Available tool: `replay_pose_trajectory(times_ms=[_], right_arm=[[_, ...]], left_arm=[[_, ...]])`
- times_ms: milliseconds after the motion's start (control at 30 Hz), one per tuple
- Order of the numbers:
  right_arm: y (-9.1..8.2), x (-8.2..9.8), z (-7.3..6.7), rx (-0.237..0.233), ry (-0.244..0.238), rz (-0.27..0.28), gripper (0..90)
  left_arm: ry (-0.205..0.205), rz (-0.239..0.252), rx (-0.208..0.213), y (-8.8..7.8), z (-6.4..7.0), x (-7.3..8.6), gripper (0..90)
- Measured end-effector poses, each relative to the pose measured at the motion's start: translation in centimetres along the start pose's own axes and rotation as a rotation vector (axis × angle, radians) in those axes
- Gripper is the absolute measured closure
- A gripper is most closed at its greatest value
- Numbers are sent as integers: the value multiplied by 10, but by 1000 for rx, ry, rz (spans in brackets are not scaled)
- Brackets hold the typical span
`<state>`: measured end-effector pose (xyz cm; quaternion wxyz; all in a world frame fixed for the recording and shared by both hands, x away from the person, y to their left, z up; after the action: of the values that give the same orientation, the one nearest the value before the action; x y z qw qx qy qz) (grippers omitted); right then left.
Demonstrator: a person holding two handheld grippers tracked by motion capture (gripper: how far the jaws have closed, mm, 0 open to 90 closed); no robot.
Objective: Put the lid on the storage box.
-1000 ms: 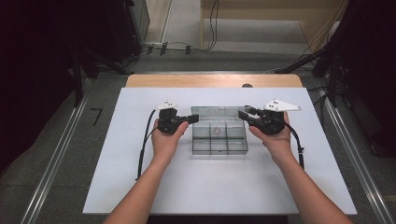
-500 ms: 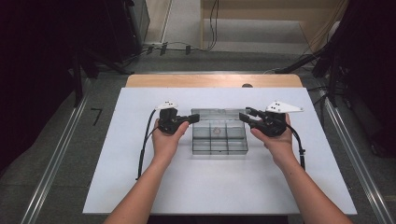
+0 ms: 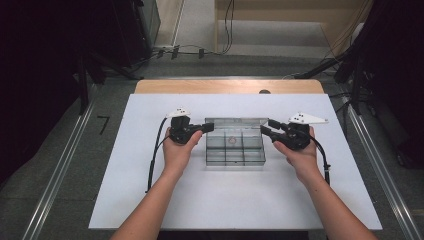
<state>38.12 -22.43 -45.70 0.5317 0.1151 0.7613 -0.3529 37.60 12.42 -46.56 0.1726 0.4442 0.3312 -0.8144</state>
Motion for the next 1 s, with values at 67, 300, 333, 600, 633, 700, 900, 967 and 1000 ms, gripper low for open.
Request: replay_pose_trajectory(times_ms=[67,300,333,600,633,700,900,967,1000], right_arm=[[1,3,1,-3,11,-9,552],[3,9,-1,4,27,-48,772],[3,9,-1,-1,32,-47,800],[0,7,-1,-31,50,-35,877],[-1,7,-1,-32,52,-34,877],[-1,6,-2,-40,49,-27,877],[-4,4,-8,-55,36,-10,877],[-6,4,-10,-58,34,-6,877],[-6,4,-10,-61,30,-5,877]], left_arm=[[-1,2,-1,0,0,0,900],[7,1,4,0,1,0,900],[8,2,6,-1,1,0,900],[20,4,20,-3,5,-1,900],[20,8,21,-4,5,-1,900],[24,7,23,-4,6,0,900],[31,11,37,-5,10,2,900],[33,15,42,-6,11,3,900],[35,18,39,-7,12,3,900]])
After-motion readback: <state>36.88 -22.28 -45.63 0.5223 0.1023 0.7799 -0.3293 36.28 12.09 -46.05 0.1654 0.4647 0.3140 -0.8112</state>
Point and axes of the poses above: each handheld gripper's, and its own axes: y roughly forward along the jaws, x roughly out of its underside, z roughly to its right, the point moved 1 cm from there along y, roughly forward along the jaws, and after that the axes turned 4 degrees about -x, right-handed, at the moved point
